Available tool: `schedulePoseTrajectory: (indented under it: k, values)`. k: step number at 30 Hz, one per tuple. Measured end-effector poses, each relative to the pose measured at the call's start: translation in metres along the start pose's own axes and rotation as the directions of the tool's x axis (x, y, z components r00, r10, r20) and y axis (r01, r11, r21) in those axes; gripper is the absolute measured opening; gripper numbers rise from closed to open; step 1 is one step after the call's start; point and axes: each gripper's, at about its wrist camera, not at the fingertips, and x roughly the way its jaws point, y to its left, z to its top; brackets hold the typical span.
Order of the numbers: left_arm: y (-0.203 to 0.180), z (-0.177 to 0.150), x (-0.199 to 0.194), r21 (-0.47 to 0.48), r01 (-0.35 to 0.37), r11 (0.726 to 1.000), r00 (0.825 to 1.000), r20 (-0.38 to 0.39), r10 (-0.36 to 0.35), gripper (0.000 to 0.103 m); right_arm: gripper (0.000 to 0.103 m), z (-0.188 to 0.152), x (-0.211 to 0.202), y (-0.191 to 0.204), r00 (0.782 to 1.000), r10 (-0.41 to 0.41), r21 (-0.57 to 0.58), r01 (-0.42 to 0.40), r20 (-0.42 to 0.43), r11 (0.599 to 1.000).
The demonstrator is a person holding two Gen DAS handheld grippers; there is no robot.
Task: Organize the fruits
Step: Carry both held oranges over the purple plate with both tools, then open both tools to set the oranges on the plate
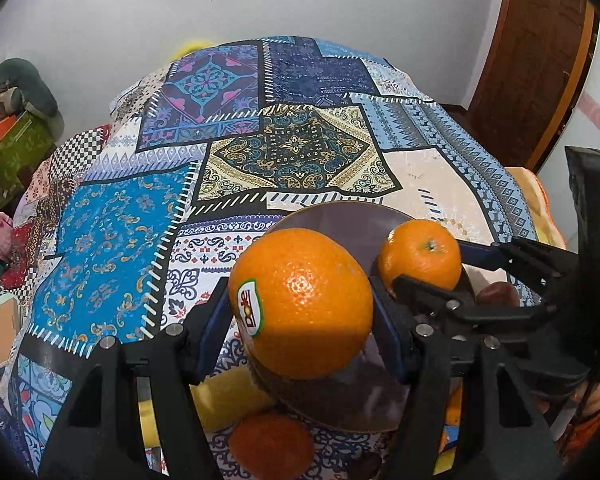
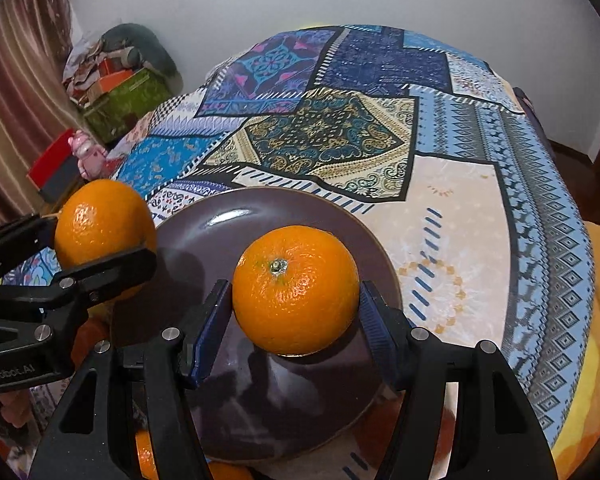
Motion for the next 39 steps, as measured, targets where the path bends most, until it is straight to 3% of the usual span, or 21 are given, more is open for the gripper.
schedulePoseTrajectory:
  k: [16,27,30,33,39]
  values:
    - [-0.01,0.003,0.023,-0.017,0.055,0.998,0.994,-0.088,-0.057,0.064,0.063,-0.003,-0.002,0.004,0.999,-0.029,-0.088,0.026,-0.032,0.996]
    - [-0.021,-0.003,0.036,0.01,0.054,0.999,0.99,-0.134,-0.052,0.065,0.063,-0.015,-0.022,-0.014,0.999,-0.044,-0.061,0.043,-0.019,0.997]
    - [-0.027,-0.004,0.035,0.033,0.021,0.999,0.993,-0.12,-0.017,0.065,0.063,-0.018,-0.031,-0.02,0.998,-0.063,-0.044,0.062,-0.006,0.997]
    - [-0.031,-0.001,0.018,0.068,-0.01,0.998,0.999,-0.049,0.013,0.065,0.063,-0.021,-0.044,-0.027,0.998,-0.069,-0.017,0.069,0.014,0.997]
    - [-0.025,0.002,-0.029,0.064,-0.009,0.998,0.999,0.031,0.007,0.068,0.063,-0.028,-0.07,-0.04,0.995,-0.089,0.028,0.087,0.05,0.996]
